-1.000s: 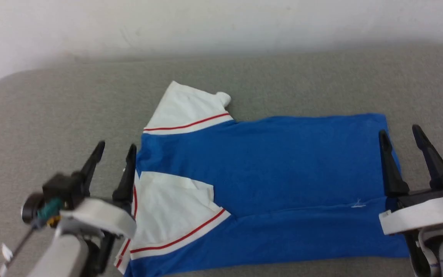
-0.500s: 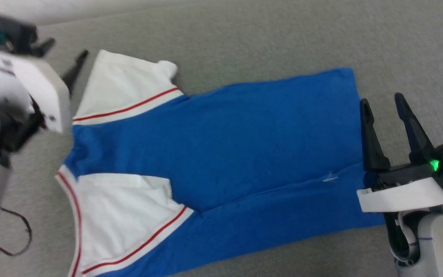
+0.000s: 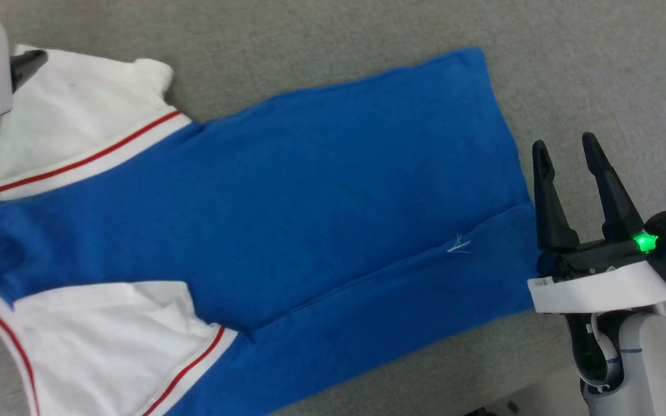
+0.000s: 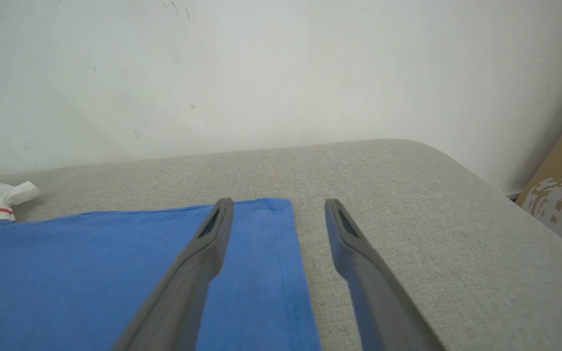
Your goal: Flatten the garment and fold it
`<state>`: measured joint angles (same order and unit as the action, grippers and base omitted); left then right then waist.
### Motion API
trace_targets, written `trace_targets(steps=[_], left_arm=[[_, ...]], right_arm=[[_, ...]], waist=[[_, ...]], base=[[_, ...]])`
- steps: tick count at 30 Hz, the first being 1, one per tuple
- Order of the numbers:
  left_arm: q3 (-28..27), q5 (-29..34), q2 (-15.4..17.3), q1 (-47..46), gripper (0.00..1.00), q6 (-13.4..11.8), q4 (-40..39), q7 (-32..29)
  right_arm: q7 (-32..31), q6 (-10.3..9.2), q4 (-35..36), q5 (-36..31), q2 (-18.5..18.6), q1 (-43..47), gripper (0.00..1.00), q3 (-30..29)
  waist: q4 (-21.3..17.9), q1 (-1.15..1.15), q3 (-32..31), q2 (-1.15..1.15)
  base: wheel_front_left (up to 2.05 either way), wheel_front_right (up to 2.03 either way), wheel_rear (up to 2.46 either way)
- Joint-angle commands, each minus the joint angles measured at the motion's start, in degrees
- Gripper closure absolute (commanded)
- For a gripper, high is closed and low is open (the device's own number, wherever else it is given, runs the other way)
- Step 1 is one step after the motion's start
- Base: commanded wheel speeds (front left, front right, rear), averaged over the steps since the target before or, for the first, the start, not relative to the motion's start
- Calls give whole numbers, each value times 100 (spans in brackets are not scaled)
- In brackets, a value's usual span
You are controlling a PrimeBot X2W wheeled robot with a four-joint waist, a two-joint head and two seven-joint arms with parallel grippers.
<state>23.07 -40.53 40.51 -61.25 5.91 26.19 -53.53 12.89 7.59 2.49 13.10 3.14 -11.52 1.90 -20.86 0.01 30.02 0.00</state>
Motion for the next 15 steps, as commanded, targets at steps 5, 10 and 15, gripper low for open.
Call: trace_targets(steps=[5,10,15], left_arm=[[97,118,183,-180,0,-90,255,-222],[154,-148,170,-61,100,-19,457,-622],[208,-294,122,-3,100,63,335,-566]], right_arm=[[104,-10,-68,117,-25,-109,0,33],[129,-10,-112,141,-25,-109,0,-6],[74,-10,-195,7,-25,-113,0,-237]], waist=[[-305,-1,379,0],[-330,-1,412,0],[-186,-1,289,0]], base=[[0,0,0],[0,0,0],[0,0,0]])
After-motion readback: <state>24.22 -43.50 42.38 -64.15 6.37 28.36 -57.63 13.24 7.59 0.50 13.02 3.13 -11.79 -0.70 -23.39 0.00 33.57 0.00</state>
